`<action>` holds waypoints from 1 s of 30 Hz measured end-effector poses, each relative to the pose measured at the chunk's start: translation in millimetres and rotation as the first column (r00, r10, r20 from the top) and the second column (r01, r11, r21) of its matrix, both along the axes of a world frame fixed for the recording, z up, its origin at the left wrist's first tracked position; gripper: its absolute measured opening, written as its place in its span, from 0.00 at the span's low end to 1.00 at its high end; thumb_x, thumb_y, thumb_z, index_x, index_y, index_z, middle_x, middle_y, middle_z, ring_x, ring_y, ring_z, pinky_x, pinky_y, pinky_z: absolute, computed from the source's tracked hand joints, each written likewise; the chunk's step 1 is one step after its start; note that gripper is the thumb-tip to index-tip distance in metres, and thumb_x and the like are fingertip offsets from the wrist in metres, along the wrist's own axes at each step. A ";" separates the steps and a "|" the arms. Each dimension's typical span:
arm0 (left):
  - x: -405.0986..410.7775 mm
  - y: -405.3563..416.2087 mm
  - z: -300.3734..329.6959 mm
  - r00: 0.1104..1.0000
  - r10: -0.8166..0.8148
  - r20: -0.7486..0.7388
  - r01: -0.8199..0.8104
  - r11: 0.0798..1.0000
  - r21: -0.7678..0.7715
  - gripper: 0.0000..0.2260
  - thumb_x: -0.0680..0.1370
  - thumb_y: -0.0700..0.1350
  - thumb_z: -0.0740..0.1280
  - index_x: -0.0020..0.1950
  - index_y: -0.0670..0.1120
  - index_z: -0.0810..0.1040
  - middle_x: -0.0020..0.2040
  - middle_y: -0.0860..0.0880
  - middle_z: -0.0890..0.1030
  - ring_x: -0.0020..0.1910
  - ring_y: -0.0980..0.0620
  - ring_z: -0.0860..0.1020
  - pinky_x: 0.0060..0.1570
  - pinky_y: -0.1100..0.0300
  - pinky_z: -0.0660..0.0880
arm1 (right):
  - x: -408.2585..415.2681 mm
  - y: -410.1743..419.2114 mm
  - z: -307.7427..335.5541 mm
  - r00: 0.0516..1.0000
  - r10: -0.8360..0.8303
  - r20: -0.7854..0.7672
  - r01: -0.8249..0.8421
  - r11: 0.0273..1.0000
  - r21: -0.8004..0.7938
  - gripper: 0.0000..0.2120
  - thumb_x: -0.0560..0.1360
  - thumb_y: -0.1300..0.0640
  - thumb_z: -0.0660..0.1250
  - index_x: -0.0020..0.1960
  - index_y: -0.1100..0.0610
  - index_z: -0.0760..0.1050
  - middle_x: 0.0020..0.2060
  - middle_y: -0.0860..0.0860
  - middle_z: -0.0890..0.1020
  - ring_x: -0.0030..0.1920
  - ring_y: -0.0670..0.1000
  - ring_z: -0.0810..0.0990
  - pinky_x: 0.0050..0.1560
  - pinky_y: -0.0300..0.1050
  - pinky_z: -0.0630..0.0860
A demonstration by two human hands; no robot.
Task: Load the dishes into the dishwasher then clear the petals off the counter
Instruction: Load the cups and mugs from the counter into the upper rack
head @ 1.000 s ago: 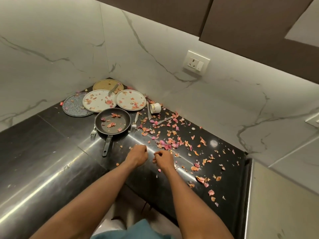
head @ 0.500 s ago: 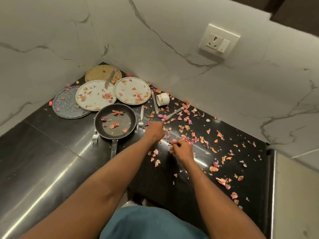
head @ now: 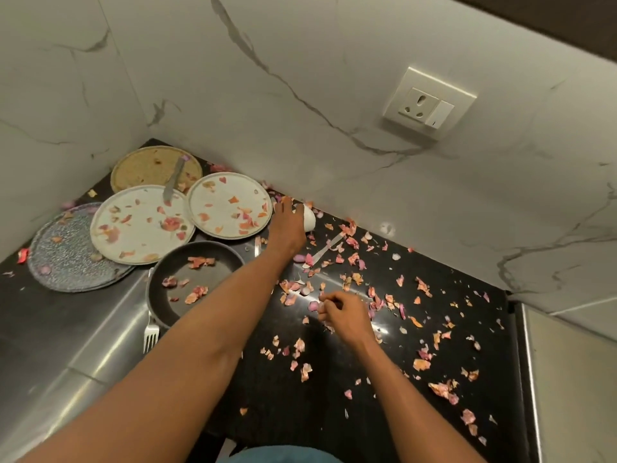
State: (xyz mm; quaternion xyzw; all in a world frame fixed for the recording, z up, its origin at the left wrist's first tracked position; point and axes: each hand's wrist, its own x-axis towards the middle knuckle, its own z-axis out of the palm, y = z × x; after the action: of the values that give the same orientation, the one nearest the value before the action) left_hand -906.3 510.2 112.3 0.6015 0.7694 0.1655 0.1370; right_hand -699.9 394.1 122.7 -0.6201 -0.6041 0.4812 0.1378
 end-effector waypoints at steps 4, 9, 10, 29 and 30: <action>-8.3 23.2 -9.3 0.989 -0.140 -0.054 0.136 0.987 -0.081 0.35 0.73 0.45 0.75 0.77 0.46 0.63 0.72 0.38 0.66 0.70 0.36 0.67 0.64 0.43 0.73 | 9.5 -6.7 -0.1 0.996 0.048 0.078 -0.049 0.999 0.006 0.08 0.83 0.61 0.65 0.56 0.52 0.81 0.43 0.50 0.85 0.43 0.45 0.86 0.51 0.49 0.84; -5.9 41.1 -18.9 0.988 -0.156 0.006 0.154 0.968 -0.197 0.37 0.76 0.44 0.74 0.80 0.49 0.58 0.71 0.36 0.67 0.67 0.34 0.69 0.62 0.41 0.73 | 21.7 -16.2 -4.0 0.993 0.041 0.112 -0.035 0.998 -0.051 0.08 0.83 0.60 0.65 0.56 0.51 0.81 0.45 0.50 0.85 0.45 0.45 0.86 0.51 0.47 0.84; -5.2 43.3 -20.9 0.989 -0.147 0.003 0.145 0.969 -0.199 0.36 0.76 0.44 0.73 0.80 0.49 0.58 0.70 0.35 0.67 0.67 0.34 0.69 0.62 0.42 0.72 | 23.9 -17.1 -3.9 0.994 0.030 0.109 -0.024 0.998 -0.061 0.08 0.83 0.60 0.64 0.56 0.50 0.81 0.45 0.50 0.85 0.45 0.45 0.85 0.50 0.45 0.84; 60.4 -64.5 -23.2 0.058 0.277 0.959 -0.034 0.961 -0.276 0.24 0.67 0.48 0.82 0.59 0.48 0.78 0.58 0.42 0.82 0.54 0.43 0.84 0.54 0.42 0.82 | 0.4 20.5 33.3 0.649 -0.672 -0.357 0.458 0.720 -0.521 0.21 0.82 0.39 0.62 0.68 0.52 0.73 0.57 0.61 0.83 0.51 0.60 0.87 0.44 0.56 0.85; 64.5 -69.9 -20.5 0.035 0.246 0.969 0.014 0.969 -0.247 0.25 0.66 0.43 0.82 0.60 0.48 0.78 0.59 0.42 0.83 0.56 0.43 0.83 0.56 0.42 0.81 | 1.8 22.0 37.4 0.611 -0.694 -0.381 0.446 0.700 -0.558 0.24 0.81 0.36 0.62 0.67 0.52 0.73 0.57 0.62 0.84 0.50 0.61 0.88 0.43 0.56 0.85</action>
State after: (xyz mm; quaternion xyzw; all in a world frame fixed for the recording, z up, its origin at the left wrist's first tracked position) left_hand -841.8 440.3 91.8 0.2393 0.5188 0.4717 0.6716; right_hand -698.2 416.2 160.1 -0.6247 -0.1837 0.6850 0.3268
